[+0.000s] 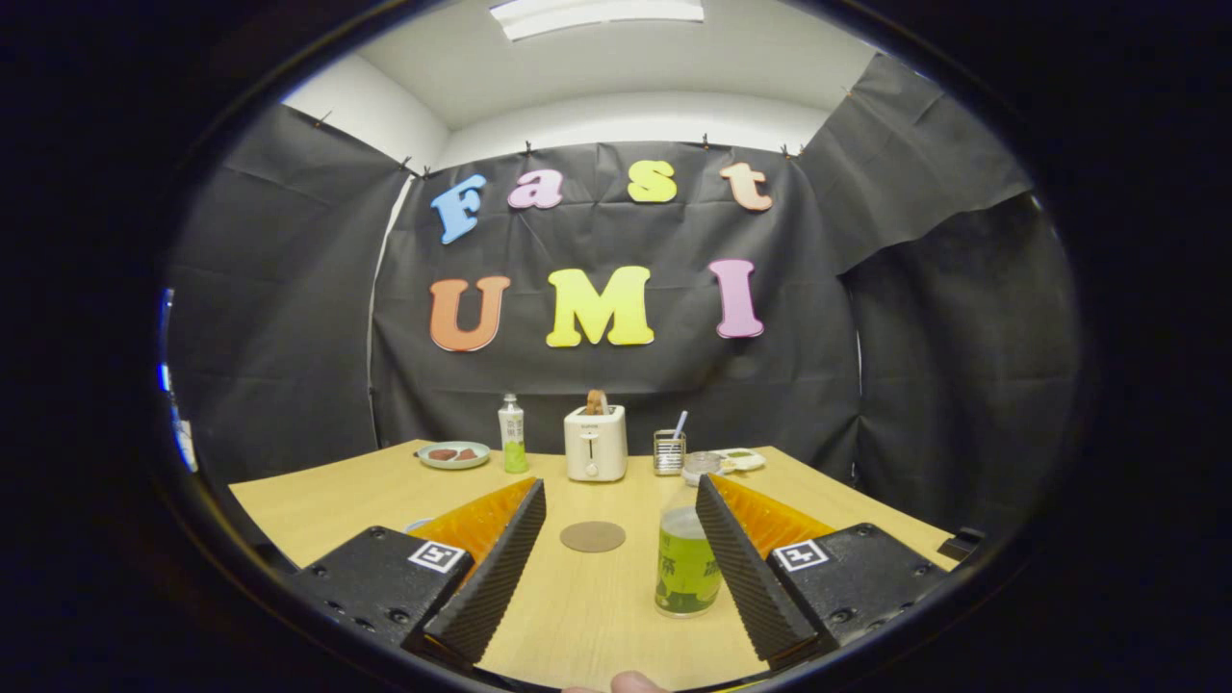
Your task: Take the bottle from table, then pour the juice into the cup, finally place the bottle on the coaster
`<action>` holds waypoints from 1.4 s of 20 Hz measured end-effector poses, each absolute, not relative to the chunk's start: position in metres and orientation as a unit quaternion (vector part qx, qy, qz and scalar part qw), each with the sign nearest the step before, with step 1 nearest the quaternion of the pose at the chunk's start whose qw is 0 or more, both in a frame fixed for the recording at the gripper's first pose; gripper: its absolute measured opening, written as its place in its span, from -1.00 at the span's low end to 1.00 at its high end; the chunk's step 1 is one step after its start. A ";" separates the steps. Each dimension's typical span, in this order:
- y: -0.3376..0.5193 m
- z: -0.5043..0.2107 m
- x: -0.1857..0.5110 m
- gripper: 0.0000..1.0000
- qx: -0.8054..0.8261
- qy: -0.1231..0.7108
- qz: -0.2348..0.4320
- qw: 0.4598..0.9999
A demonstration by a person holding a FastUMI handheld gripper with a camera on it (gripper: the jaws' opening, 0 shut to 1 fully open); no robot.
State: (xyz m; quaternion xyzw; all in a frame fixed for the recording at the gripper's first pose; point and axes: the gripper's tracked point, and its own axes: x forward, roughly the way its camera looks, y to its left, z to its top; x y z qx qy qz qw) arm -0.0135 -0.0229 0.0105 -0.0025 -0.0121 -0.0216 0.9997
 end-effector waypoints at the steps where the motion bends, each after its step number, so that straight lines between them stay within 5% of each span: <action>1: -0.025 0.011 -0.013 1.00 -0.003 -0.012 -0.023 1.000; 28: -0.086 -0.091 0.070 1.00 0.015 0.139 -0.018 0.990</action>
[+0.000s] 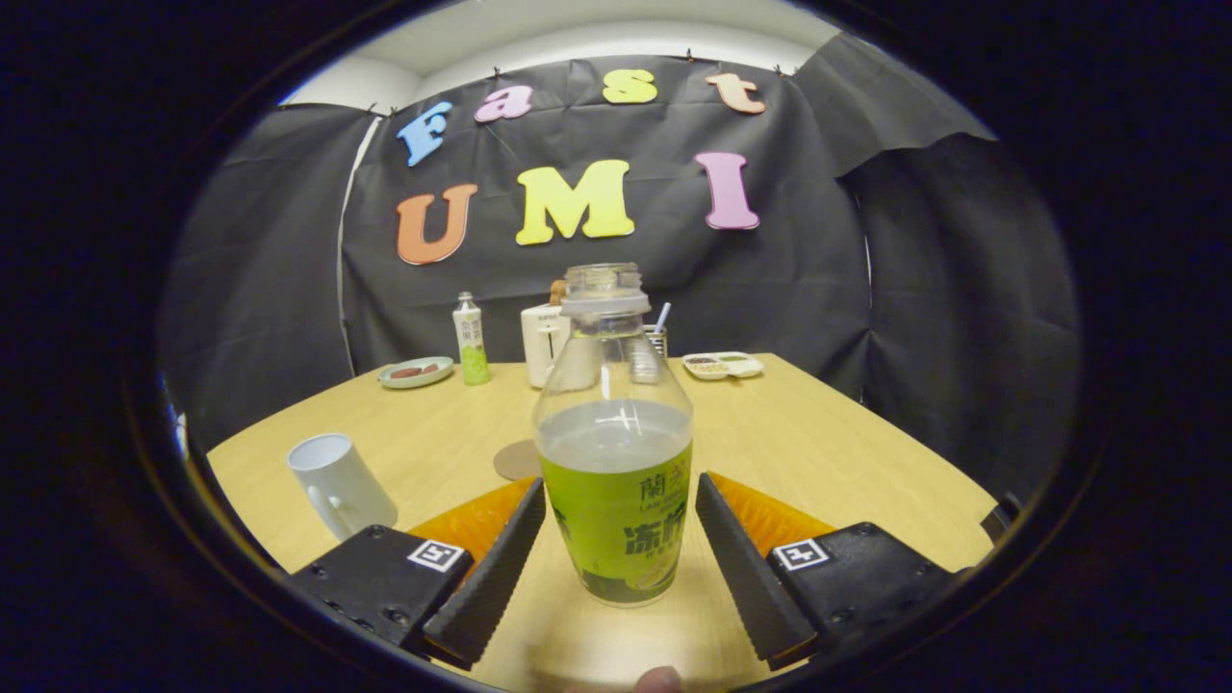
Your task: Take the bottle from table, then pour the juice into the cup, finally place the bottle on the coaster
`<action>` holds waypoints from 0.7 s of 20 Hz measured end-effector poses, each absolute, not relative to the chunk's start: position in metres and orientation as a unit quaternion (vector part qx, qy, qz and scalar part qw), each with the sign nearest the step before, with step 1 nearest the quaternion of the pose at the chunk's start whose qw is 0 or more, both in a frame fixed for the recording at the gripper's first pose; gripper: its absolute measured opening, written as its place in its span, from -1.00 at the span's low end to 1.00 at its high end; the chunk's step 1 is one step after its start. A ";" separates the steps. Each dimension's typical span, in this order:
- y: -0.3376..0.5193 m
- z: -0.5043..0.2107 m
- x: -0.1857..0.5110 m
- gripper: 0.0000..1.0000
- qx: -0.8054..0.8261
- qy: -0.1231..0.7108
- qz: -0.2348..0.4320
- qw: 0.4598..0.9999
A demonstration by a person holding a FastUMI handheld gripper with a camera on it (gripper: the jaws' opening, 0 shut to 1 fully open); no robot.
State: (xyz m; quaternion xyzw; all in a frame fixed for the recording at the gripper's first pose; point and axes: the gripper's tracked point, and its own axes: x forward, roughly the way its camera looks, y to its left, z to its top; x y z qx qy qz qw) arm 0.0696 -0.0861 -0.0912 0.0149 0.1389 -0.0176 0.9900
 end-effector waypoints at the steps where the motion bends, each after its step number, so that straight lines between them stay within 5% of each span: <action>1: -0.086 -0.094 0.070 1.00 0.014 0.144 -0.017 0.989; 14: -0.062 -0.082 0.071 0.58 -0.040 0.150 0.015 0.988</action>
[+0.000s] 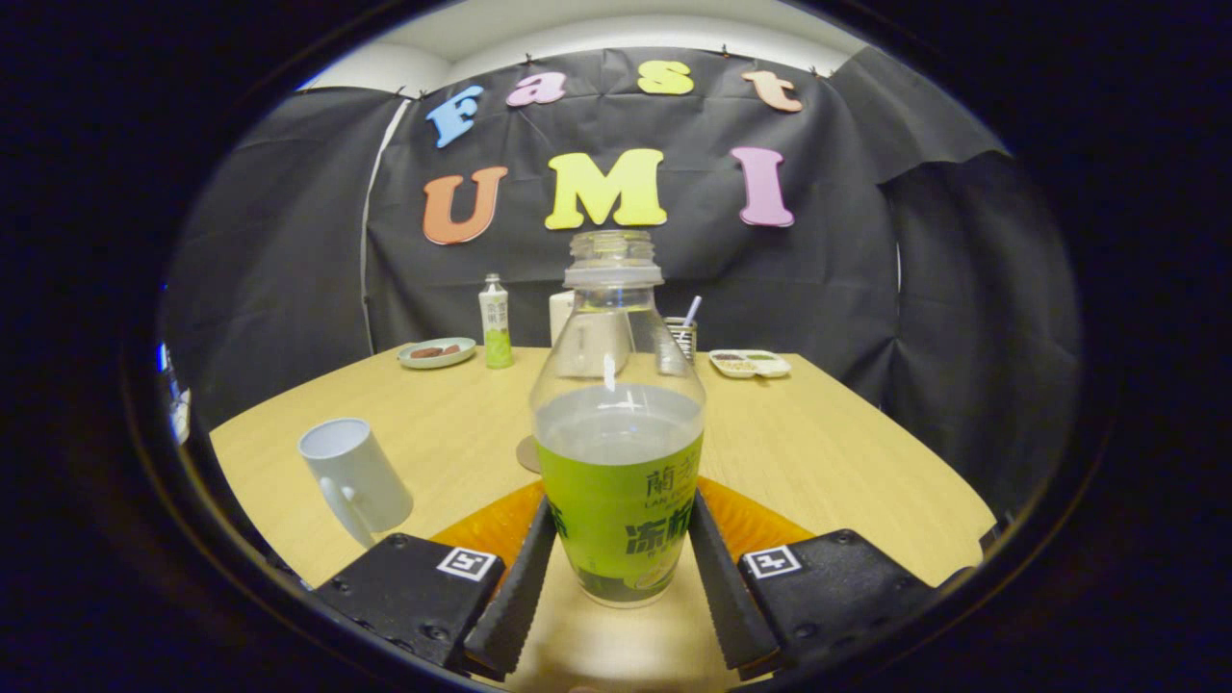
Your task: Take the bottle from table, then pour the juice into the cup, finally place the bottle on the coaster
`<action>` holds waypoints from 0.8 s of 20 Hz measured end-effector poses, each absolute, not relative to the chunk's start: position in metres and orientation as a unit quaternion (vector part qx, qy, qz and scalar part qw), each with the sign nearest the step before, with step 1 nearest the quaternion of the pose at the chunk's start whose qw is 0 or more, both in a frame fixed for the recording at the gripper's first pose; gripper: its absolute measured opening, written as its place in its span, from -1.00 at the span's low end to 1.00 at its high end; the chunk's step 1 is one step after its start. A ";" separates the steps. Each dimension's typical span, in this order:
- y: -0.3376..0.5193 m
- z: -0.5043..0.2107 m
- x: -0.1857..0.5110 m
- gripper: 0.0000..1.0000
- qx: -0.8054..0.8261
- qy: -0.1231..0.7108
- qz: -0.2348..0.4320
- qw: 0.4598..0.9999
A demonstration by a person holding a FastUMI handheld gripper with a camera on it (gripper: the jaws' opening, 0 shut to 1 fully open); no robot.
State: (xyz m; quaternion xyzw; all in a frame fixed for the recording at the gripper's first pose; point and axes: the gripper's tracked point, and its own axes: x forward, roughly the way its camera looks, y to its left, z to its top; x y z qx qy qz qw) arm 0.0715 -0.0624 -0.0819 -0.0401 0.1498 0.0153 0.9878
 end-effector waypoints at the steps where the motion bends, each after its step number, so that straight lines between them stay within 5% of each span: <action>1: -0.061 -0.076 0.073 0.57 -0.062 0.144 0.015 0.987; 8: -0.038 -0.055 0.095 0.56 -0.218 0.137 0.033 0.966; 16: -0.042 -0.031 0.123 0.56 -0.443 0.080 -0.040 0.892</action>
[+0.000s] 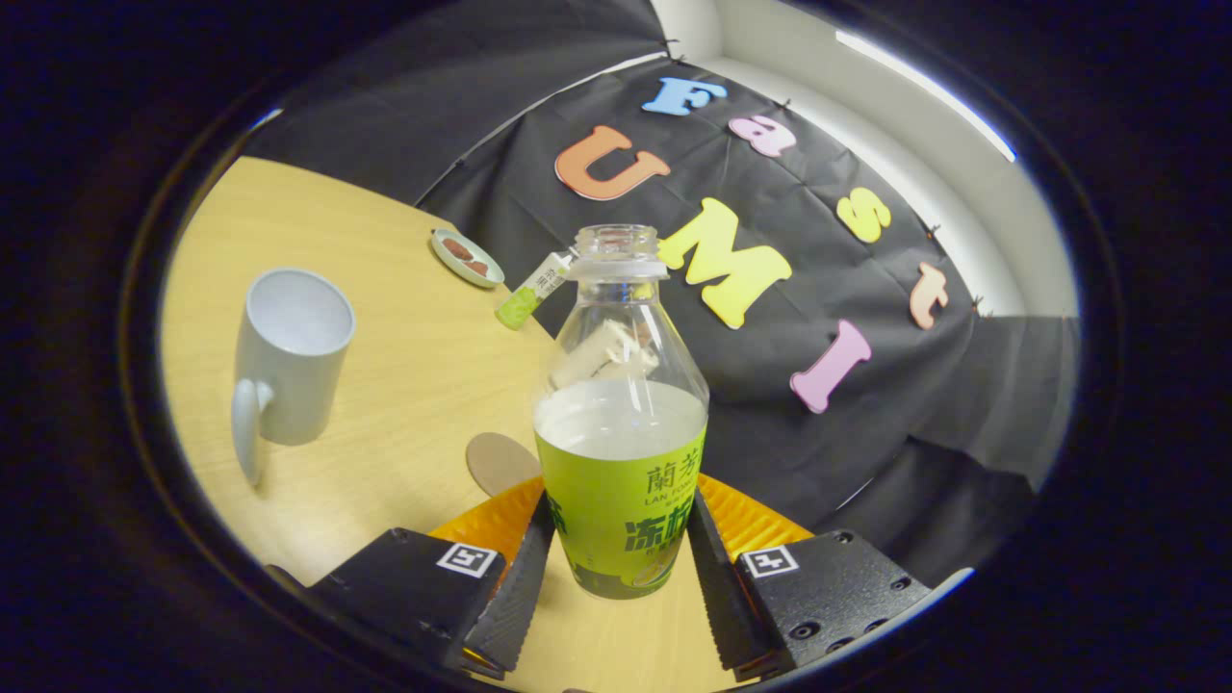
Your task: Take the bottle from table, then pour the juice into the cup, finally place the bottle on the coaster
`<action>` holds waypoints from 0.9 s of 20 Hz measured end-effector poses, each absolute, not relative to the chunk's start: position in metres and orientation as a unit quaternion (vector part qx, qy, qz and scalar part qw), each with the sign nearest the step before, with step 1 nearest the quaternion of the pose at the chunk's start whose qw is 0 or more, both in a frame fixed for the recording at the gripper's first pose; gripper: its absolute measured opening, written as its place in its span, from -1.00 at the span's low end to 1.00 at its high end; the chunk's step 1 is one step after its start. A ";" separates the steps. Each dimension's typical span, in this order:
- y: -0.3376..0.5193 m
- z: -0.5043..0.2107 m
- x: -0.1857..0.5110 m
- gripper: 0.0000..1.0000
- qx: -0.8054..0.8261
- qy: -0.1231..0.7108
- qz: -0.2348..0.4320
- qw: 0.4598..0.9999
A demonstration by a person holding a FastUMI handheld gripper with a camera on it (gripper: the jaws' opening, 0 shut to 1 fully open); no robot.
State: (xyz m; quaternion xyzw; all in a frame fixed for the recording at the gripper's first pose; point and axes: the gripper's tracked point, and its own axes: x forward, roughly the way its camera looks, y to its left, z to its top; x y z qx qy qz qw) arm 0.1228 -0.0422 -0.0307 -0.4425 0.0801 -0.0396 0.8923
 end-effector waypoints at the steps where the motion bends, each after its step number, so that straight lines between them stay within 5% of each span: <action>1: -0.043 -0.031 0.124 0.56 -0.456 0.077 -0.044 0.885; 18: -0.017 0.004 0.119 0.55 -0.660 0.012 -0.101 0.744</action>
